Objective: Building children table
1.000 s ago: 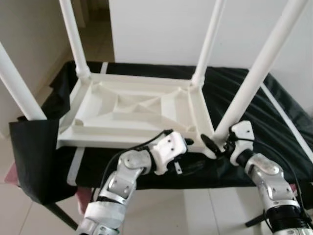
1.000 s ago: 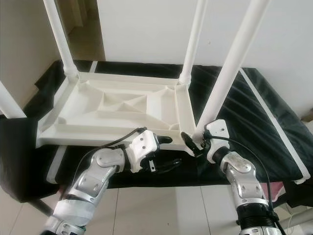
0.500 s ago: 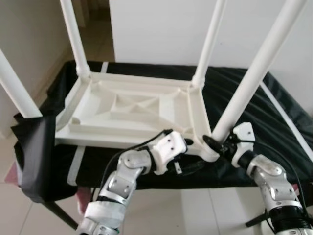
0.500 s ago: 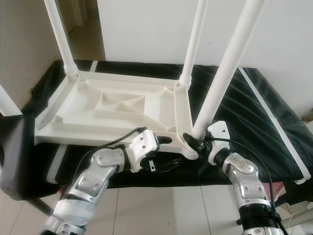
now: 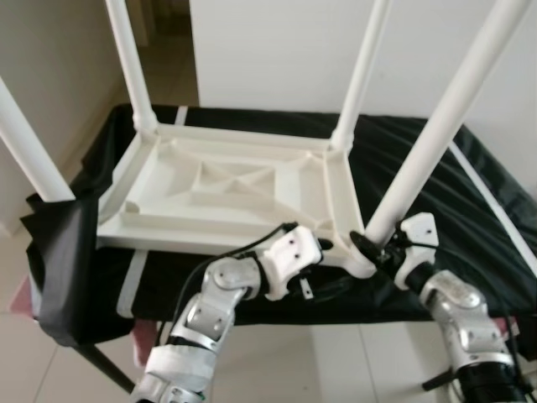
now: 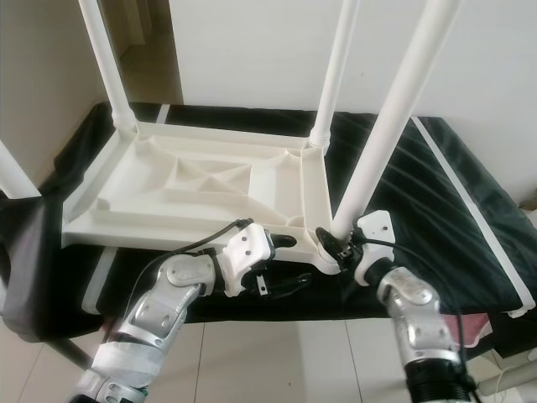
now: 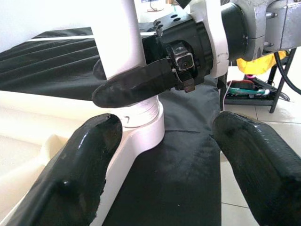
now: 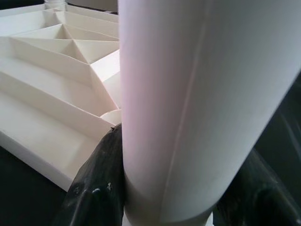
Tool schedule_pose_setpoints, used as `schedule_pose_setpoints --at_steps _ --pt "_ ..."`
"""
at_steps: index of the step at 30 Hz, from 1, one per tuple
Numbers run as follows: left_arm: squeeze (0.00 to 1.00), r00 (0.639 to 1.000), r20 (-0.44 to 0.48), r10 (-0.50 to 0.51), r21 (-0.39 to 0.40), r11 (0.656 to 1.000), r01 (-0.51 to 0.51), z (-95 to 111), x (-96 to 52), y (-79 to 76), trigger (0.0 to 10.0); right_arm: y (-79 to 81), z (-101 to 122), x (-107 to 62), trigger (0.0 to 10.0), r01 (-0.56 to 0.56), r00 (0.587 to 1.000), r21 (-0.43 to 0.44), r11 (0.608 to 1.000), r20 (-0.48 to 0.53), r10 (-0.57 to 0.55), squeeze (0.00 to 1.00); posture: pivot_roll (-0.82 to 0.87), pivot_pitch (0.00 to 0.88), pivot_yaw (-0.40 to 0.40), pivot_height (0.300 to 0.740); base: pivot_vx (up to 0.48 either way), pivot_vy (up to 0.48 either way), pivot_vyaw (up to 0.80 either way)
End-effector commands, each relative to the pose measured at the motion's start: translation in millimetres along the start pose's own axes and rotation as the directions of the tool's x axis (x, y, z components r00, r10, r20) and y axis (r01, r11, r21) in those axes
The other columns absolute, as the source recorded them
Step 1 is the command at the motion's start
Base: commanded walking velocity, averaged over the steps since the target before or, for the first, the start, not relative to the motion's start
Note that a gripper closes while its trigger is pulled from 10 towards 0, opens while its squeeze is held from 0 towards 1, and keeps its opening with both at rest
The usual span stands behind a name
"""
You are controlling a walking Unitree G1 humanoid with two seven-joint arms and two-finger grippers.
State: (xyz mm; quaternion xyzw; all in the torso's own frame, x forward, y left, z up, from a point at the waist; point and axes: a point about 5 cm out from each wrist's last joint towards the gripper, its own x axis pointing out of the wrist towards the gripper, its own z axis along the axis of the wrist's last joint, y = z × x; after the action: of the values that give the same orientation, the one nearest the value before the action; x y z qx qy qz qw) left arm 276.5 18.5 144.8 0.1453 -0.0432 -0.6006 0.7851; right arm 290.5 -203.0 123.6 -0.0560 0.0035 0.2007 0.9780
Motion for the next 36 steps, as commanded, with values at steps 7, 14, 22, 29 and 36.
schedule_pose_setpoints --at_steps 7,14,22,29,36 --pt "0.00 0.996 0.006 0.084 -0.002 0.996 -0.084 1.9 3.0 1.7 10.0 11.4 -15.0 -2.1 10.0 0.125 0.990 0.048 0.991 -0.068 -0.121 0.00 -0.04 0.000 -0.038 0.740 0.000 0.000 0.00" --pt "0.00 0.996 0.006 0.085 -0.001 0.996 -0.085 2.1 3.1 1.1 10.0 17.6 -12.1 -1.6 10.0 0.252 0.967 0.101 0.962 -0.054 -0.248 0.00 -0.03 0.000 -0.047 0.740 0.000 0.000 0.00" --pt "0.00 0.996 0.007 0.087 -0.001 0.996 -0.087 2.1 3.1 1.3 10.0 30.4 -17.2 -4.5 10.0 0.512 0.859 0.169 0.842 -0.102 -0.502 0.00 -0.03 0.000 -0.051 0.740 0.000 0.000 0.00" --pt "0.00 0.996 0.010 0.086 0.001 0.996 -0.086 2.9 4.1 2.4 10.0 36.6 -20.6 -5.4 10.0 0.655 0.755 0.195 0.730 -0.150 -0.638 0.00 -0.03 0.000 -0.048 0.740 0.000 0.000 0.00" --pt "0.00 0.997 0.012 0.080 0.001 0.997 -0.080 3.7 5.5 2.0 10.0 44.2 -20.2 -4.5 10.0 0.659 0.752 0.204 0.724 -0.163 -0.639 0.00 -0.04 0.000 -0.046 0.740 0.000 0.000 0.00"
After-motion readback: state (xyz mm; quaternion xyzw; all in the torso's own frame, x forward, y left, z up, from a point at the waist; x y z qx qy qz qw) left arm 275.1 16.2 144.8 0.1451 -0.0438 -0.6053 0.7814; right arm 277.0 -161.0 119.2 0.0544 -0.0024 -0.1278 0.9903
